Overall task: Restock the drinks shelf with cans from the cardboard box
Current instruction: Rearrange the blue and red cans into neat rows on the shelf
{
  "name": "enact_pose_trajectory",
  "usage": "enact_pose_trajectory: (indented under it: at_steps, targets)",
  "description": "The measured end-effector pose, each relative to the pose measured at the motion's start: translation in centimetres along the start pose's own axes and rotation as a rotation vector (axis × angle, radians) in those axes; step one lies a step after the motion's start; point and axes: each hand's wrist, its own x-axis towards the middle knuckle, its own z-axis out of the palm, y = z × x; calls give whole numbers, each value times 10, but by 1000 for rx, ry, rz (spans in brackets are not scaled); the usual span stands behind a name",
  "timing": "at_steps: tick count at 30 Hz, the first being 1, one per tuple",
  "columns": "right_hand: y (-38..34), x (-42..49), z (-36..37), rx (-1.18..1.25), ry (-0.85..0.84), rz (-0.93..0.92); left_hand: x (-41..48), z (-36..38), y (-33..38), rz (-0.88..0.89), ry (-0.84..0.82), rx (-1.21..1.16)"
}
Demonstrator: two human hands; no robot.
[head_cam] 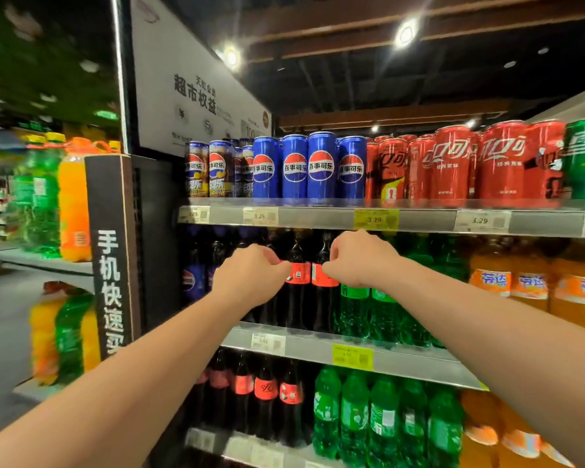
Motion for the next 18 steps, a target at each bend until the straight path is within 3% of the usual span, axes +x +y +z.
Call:
enact_pose_trajectory:
  at_steps: [7,18]
  targets:
    - [-28,-11,24,28,-16,-34,-25,-5,-26,-27,41,67]
    - [-84,-30,91,111,-144,-10,-60,-5,-100,-49,-70,159]
